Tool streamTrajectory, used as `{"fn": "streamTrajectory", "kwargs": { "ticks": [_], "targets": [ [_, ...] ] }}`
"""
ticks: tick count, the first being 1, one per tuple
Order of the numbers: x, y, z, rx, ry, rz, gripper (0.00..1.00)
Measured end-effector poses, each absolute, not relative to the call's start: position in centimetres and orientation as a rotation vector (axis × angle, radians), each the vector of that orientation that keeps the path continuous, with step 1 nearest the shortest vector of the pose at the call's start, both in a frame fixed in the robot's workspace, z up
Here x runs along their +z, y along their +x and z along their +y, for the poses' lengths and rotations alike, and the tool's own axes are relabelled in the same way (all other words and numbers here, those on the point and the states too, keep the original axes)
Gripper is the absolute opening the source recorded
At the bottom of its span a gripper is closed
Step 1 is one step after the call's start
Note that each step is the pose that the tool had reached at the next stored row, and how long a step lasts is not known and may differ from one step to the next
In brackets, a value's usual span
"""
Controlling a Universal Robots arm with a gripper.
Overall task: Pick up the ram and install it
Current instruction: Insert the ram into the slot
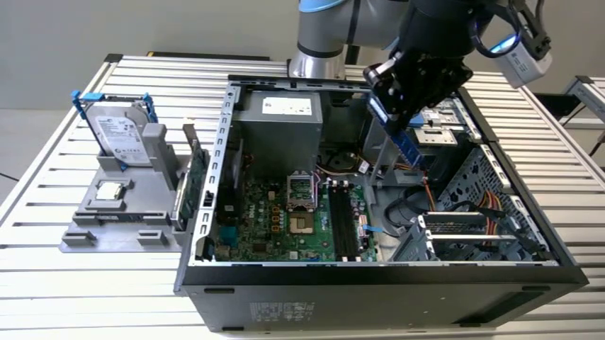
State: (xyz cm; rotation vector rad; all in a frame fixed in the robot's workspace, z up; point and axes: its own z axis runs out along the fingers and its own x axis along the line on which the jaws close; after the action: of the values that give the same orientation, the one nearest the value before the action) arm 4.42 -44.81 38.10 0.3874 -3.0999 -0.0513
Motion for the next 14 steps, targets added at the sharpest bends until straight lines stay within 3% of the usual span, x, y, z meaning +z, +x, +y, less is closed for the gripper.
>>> {"fn": "streamTrajectory", "kwargs": {
  "ticks": [14],
  "targets": [
    [38.10, 4.42, -44.81, -0.053, 0.172, -3.122, 0.00]
  ]
}}
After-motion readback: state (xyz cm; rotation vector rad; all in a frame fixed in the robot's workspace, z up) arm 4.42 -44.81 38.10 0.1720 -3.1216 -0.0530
